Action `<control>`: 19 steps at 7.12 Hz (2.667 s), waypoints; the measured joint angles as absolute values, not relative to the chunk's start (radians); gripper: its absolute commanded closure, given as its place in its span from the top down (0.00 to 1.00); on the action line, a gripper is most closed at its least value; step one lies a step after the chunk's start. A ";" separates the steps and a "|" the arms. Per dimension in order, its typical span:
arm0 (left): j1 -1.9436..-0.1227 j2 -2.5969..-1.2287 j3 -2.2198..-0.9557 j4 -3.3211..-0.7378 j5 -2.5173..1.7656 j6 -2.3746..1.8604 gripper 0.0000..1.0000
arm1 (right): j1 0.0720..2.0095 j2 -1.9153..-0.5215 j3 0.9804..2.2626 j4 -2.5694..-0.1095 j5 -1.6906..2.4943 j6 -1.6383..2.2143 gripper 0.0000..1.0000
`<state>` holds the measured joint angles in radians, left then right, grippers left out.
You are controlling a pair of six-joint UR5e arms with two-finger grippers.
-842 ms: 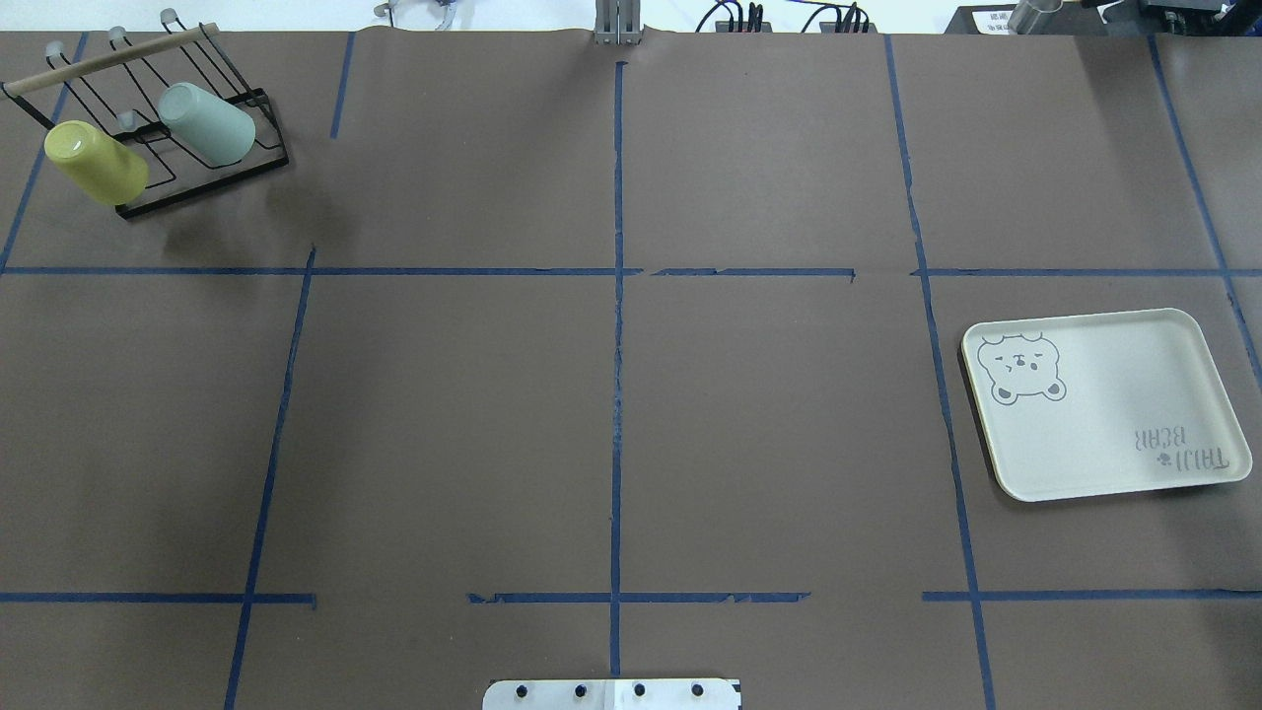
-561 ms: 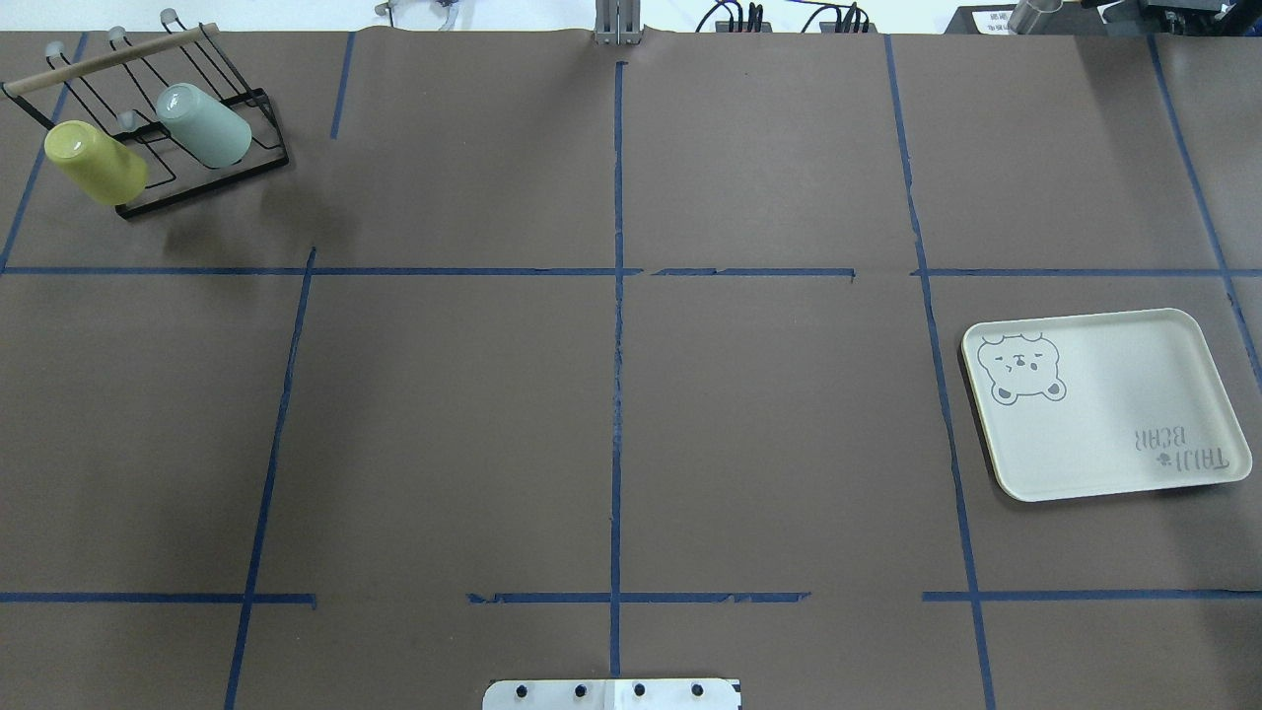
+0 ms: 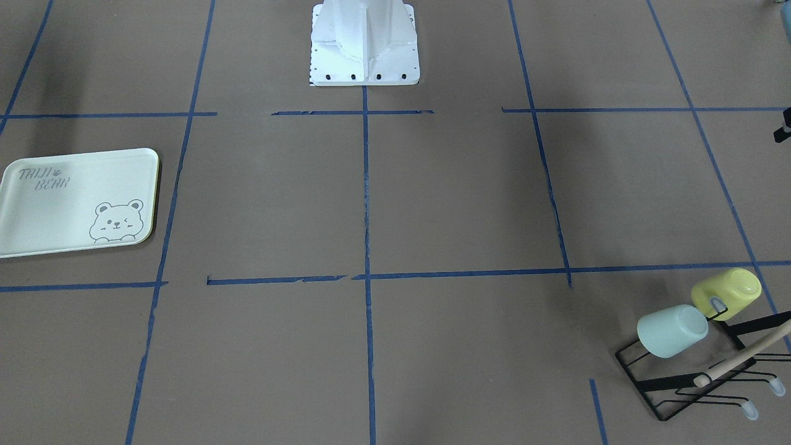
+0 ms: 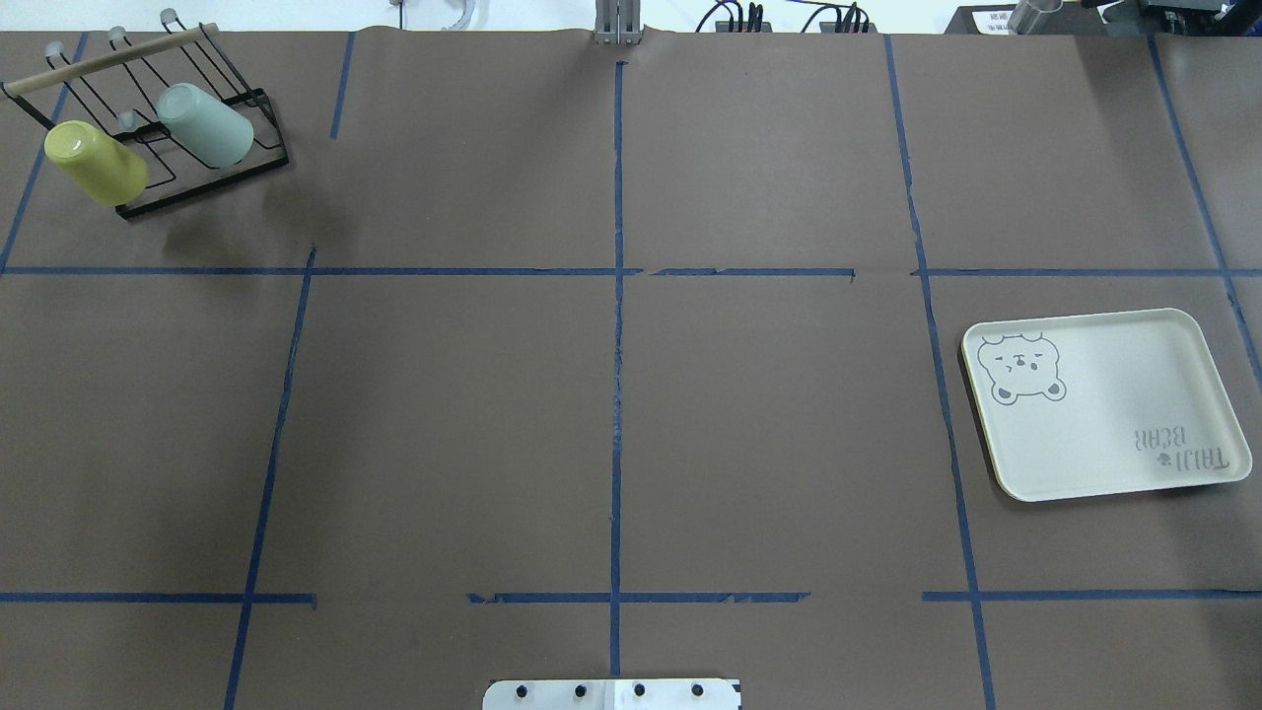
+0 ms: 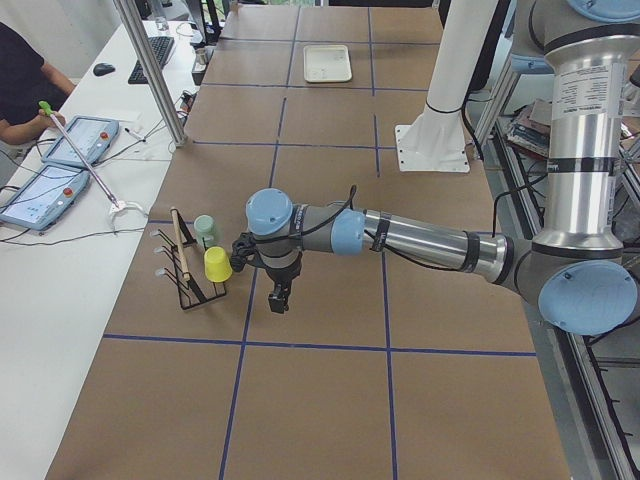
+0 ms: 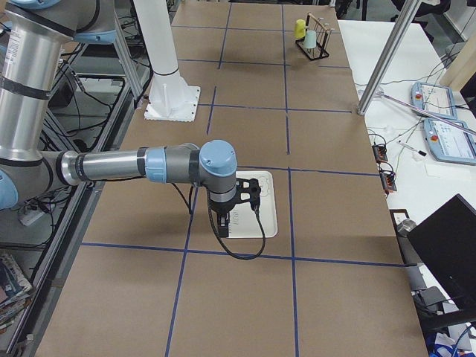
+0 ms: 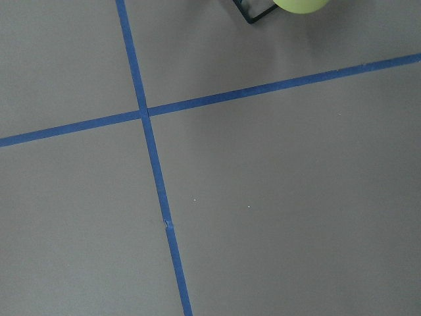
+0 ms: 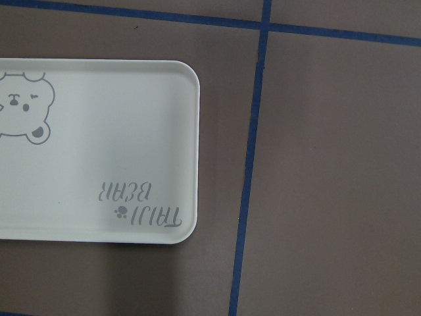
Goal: Left arm grabs green cup and hands to right arm on tray
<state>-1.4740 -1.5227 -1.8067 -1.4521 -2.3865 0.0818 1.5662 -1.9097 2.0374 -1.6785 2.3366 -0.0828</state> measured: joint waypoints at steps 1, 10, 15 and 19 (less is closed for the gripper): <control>-1.474 -1.523 -1.802 -1.455 -2.388 0.082 1.00 | 1.566 -1.910 2.035 -1.678 2.336 -0.083 1.00; -1.368 -1.710 -1.880 -1.490 -2.370 -0.082 1.00 | 1.565 -1.913 2.026 -1.675 2.343 -0.078 1.00; -1.244 -2.050 -1.543 -1.603 -2.224 -0.259 1.00 | 1.565 -1.911 2.028 -1.672 2.344 -0.081 1.00; -1.195 -2.127 -1.310 -1.859 -2.213 -0.435 1.00 | 1.565 -1.911 2.029 -1.671 2.344 -0.081 1.00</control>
<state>-1.1954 -2.1272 -1.3098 -1.8593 -2.2128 -0.4348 1.5646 -1.9113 2.0290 -1.6712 2.3439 -0.0809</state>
